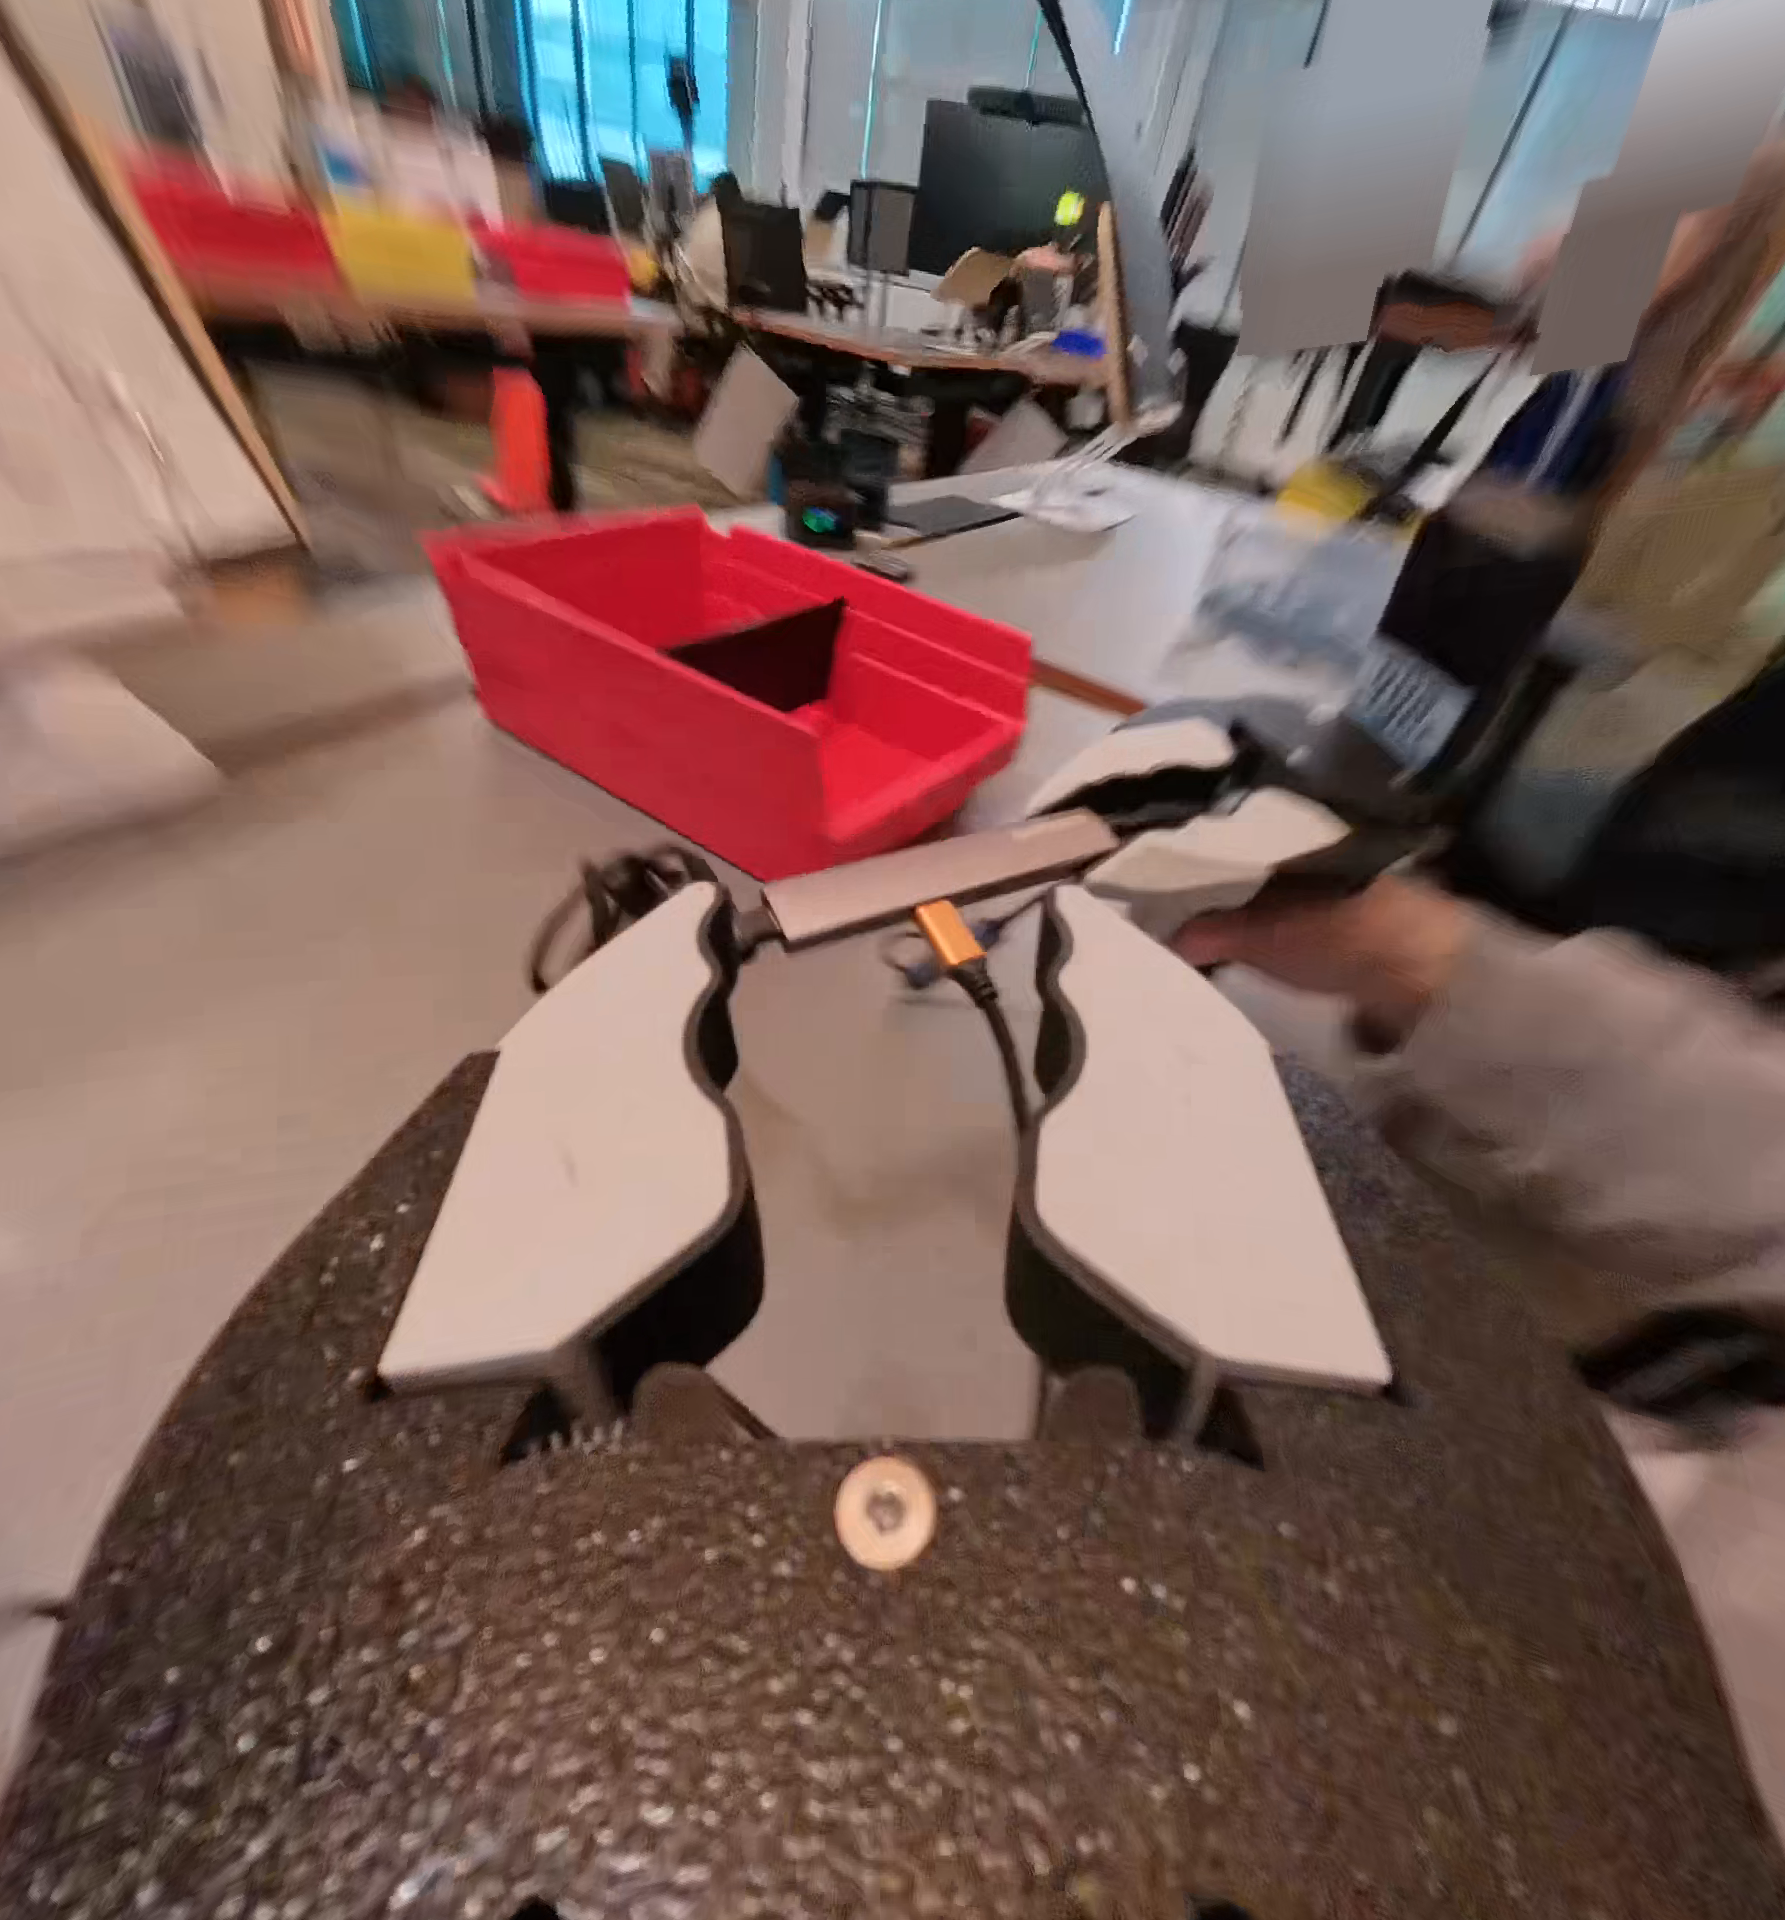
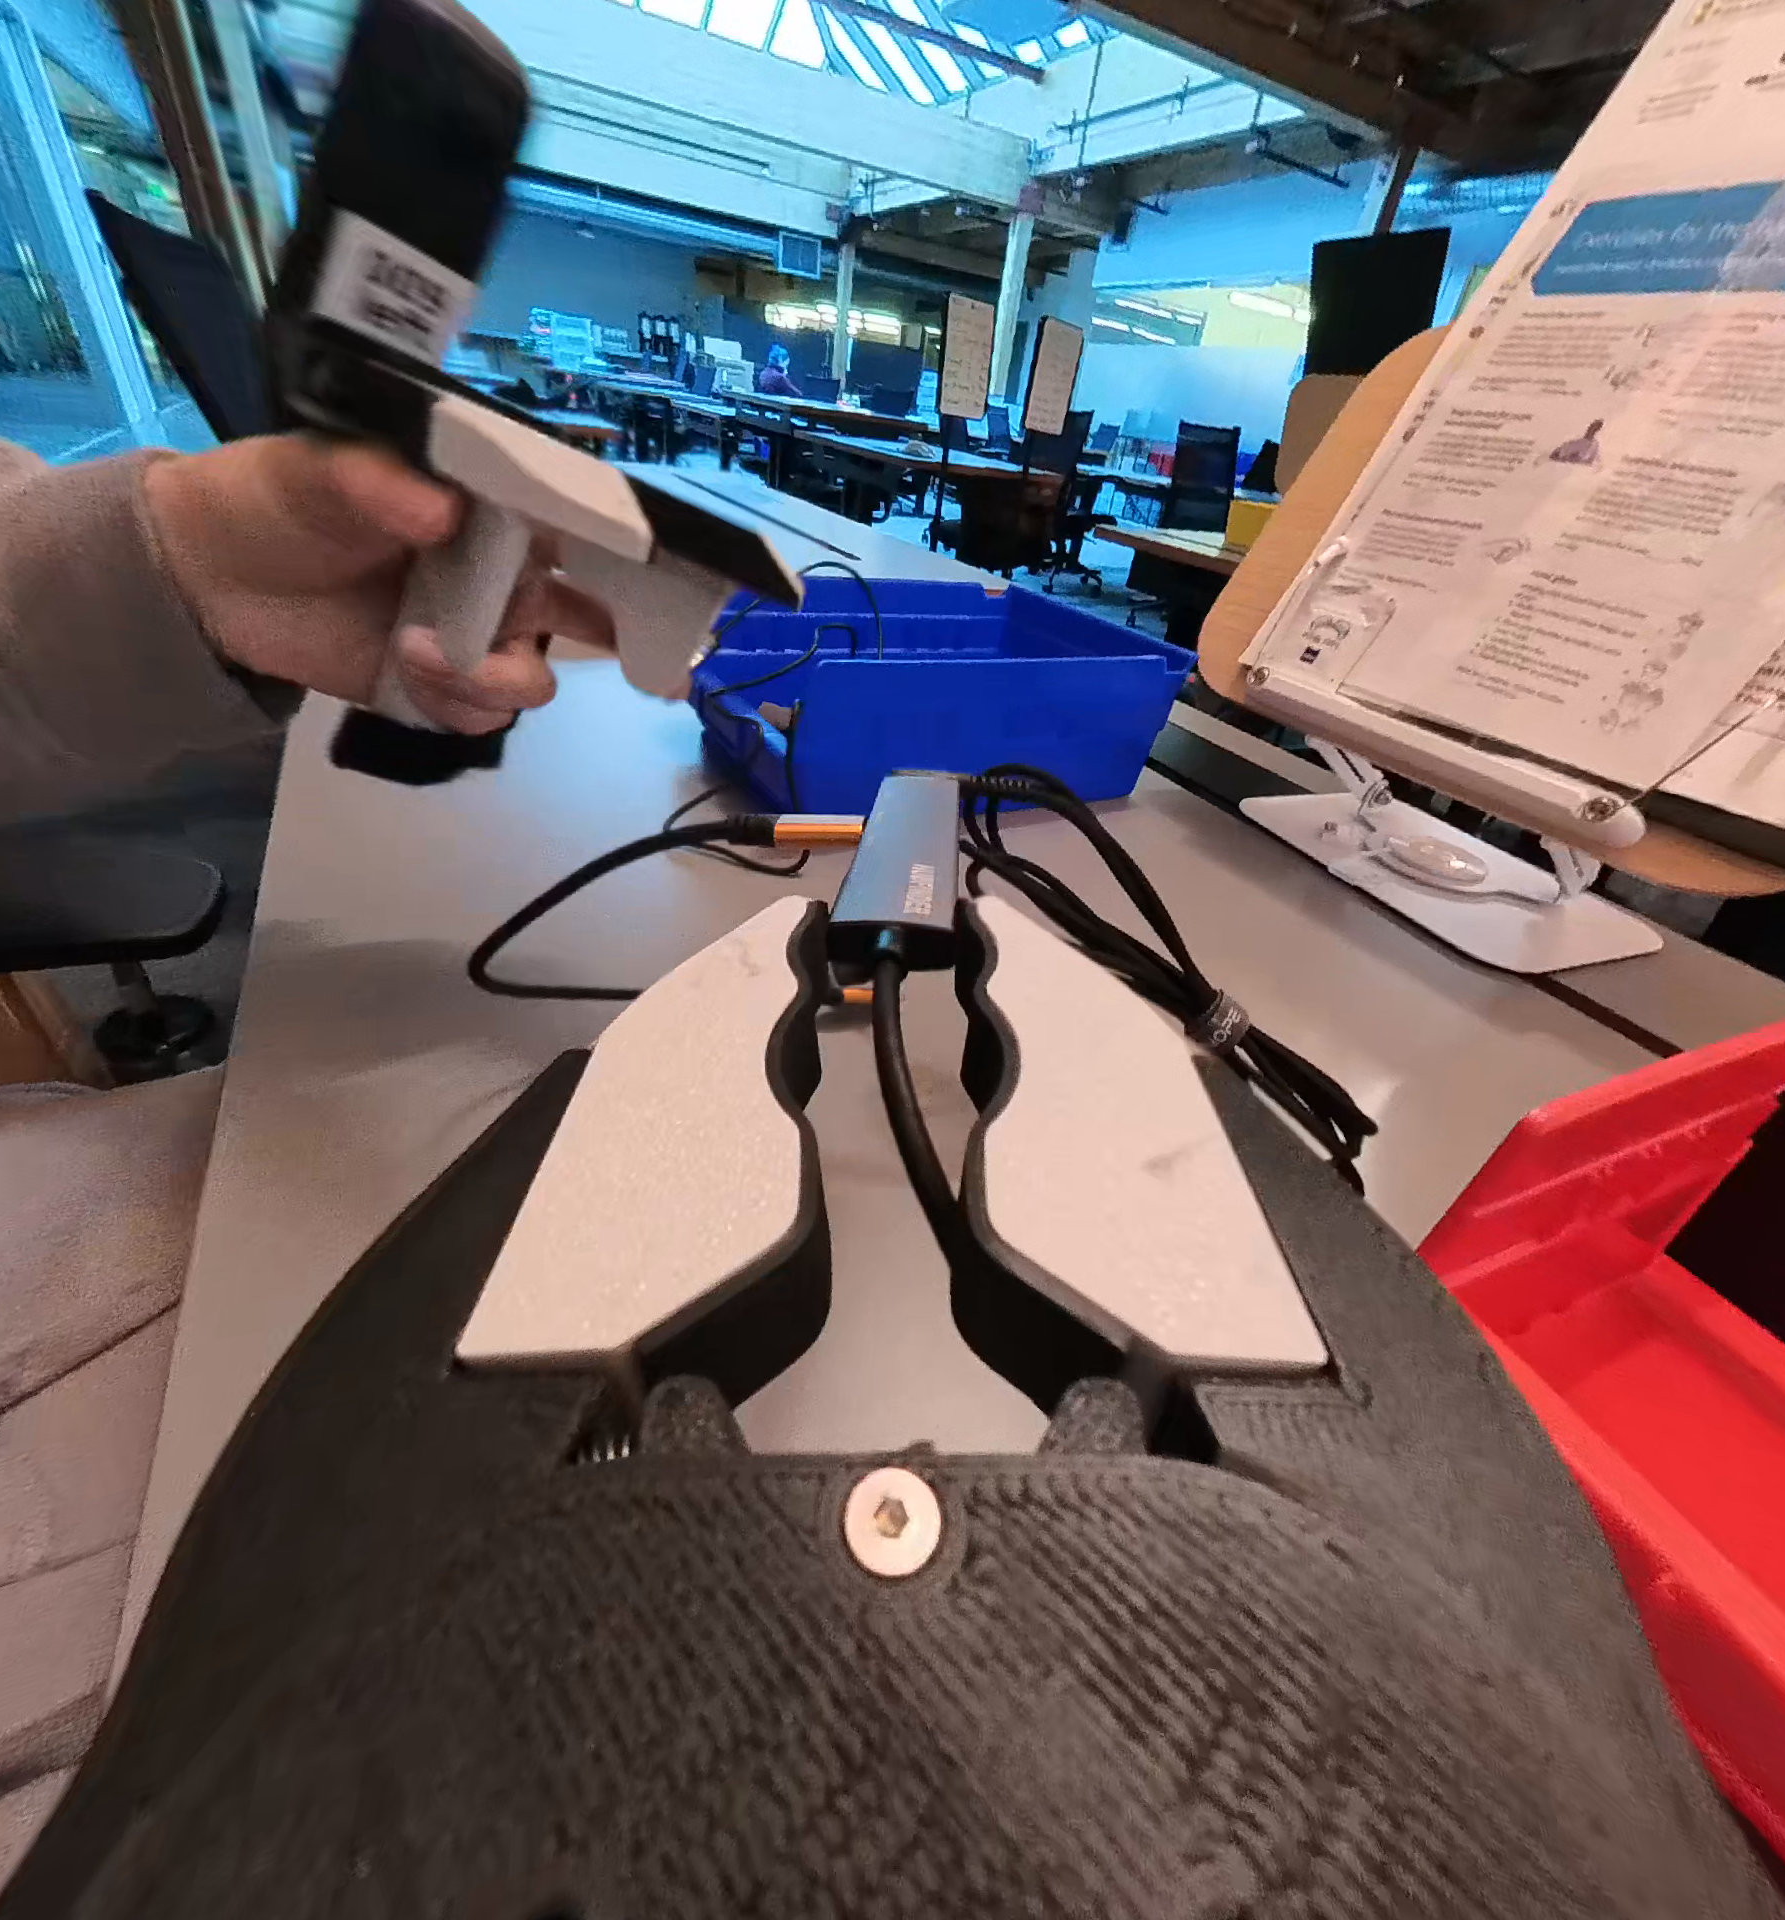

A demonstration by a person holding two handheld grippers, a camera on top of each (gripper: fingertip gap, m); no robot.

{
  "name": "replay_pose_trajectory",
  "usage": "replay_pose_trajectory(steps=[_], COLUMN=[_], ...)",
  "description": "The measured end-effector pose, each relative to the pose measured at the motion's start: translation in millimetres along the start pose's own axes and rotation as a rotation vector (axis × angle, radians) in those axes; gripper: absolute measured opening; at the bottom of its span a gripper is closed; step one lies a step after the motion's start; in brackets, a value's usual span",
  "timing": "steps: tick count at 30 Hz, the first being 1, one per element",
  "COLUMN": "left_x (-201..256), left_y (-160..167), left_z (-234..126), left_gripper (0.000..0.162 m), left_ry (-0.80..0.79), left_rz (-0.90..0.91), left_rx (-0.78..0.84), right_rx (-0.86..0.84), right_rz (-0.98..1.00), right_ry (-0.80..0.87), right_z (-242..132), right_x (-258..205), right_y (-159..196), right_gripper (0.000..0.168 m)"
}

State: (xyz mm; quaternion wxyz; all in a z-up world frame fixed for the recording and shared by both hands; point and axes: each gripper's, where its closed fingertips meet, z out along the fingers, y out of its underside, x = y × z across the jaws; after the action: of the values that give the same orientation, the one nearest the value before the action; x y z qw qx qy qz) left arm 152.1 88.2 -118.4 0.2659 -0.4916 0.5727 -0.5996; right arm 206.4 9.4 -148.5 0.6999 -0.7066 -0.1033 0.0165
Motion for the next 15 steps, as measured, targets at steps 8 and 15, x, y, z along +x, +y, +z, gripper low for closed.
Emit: replay_pose_trajectory(steps=[8, 15], left_x=[0, 24], left_y=[41, 43], left_z=[22, 46], left_gripper=[0.044, 0.012], left_ry=[0.367, 0.570], left_rz=[-0.725, -0.833], left_rx=[-0.072, -0.055], right_rx=[0.097, 0.070], right_rz=[-0.040, 0.025], right_ry=[-0.075, -0.072], right_z=[1, -8], right_x=[-22, -29], right_y=[-8, 8], right_gripper=[0.024, 0.024])
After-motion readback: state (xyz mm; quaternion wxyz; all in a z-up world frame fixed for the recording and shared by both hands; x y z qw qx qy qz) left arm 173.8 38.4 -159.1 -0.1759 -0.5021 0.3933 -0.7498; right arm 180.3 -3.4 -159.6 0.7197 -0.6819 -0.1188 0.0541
